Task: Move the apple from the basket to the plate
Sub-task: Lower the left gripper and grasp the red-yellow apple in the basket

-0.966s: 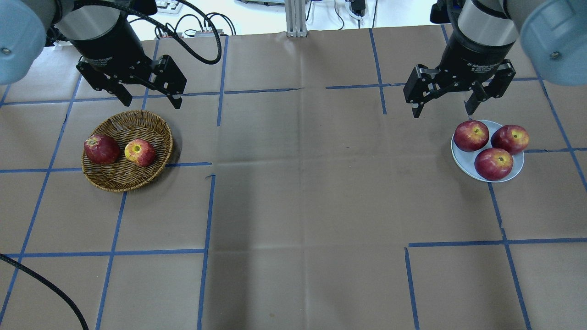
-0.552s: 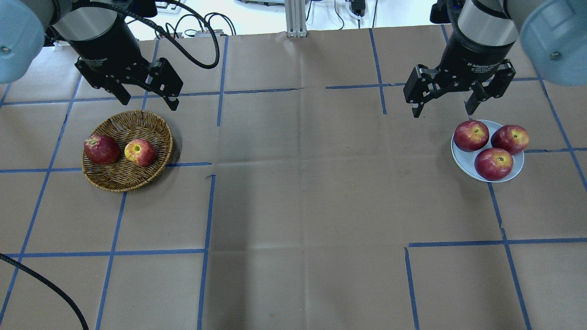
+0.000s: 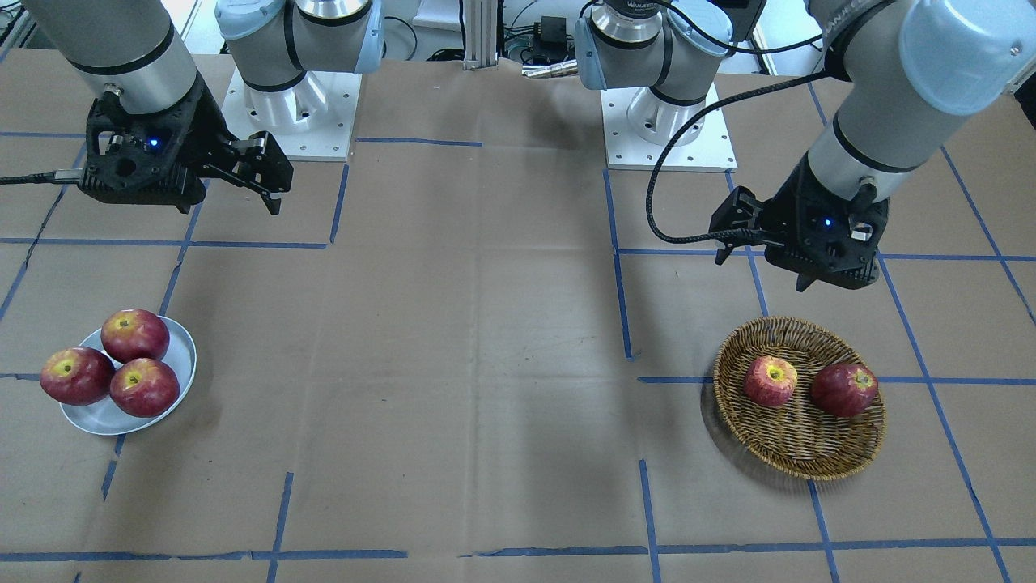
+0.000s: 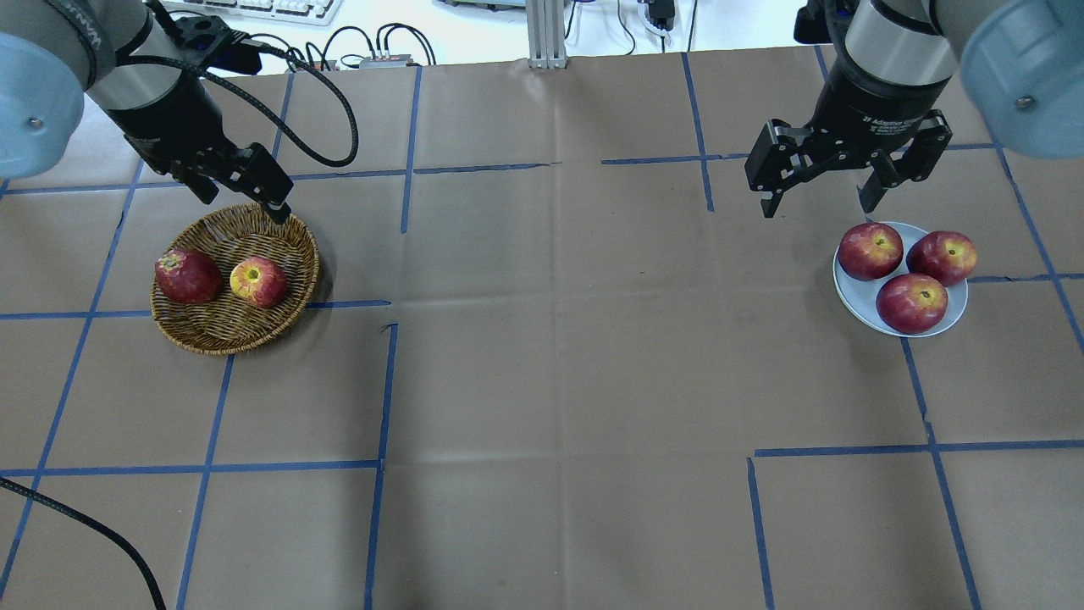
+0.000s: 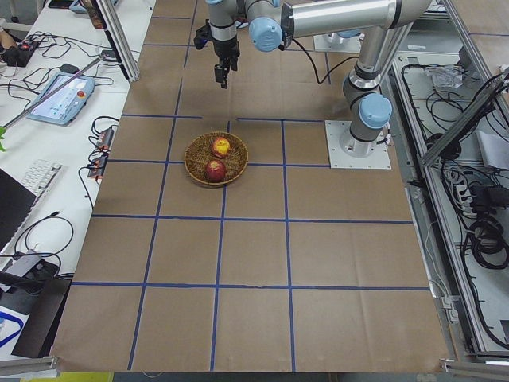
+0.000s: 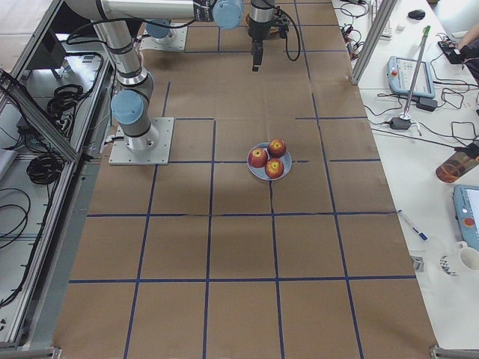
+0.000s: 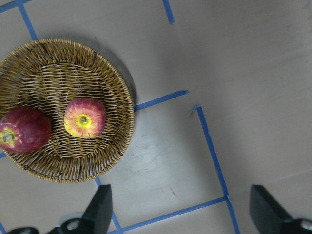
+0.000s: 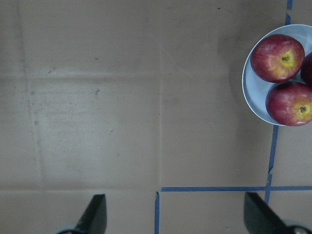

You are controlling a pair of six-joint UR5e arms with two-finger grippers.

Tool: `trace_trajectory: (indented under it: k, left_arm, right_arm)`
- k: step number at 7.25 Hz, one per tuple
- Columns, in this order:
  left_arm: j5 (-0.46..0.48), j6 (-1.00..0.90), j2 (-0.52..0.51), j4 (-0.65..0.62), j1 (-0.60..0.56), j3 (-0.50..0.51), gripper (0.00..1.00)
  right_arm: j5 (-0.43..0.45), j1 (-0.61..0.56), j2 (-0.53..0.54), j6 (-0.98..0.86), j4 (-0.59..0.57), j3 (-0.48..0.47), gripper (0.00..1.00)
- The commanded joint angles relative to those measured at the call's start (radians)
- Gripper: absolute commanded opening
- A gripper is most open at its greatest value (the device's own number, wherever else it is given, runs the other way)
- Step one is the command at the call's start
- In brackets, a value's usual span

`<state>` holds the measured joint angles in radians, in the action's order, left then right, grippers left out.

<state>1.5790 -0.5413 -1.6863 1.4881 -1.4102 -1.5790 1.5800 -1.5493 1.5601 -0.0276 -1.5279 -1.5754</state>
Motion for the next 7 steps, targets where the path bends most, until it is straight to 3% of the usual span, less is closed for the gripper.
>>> trace_trajectory:
  k: [1,4,7]
  left_arm:
    - [0.070,-0.136,-0.105,-0.128,0.086,-0.030,0.99]
    - [0.072,-0.361,-0.177,-0.436,0.146,-0.189,0.99]
    - [0.064,-0.361,-0.222,-0.445,0.148,-0.226,0.99]
  right_arm:
    - [0.000,0.000,0.000,0.000,0.000,0.000,1.00]
    - [0.000,0.000,0.000,0.000,0.000,0.000,1.00]
    - [0.000,0.000,0.000,0.000,0.000,0.000,1.00]
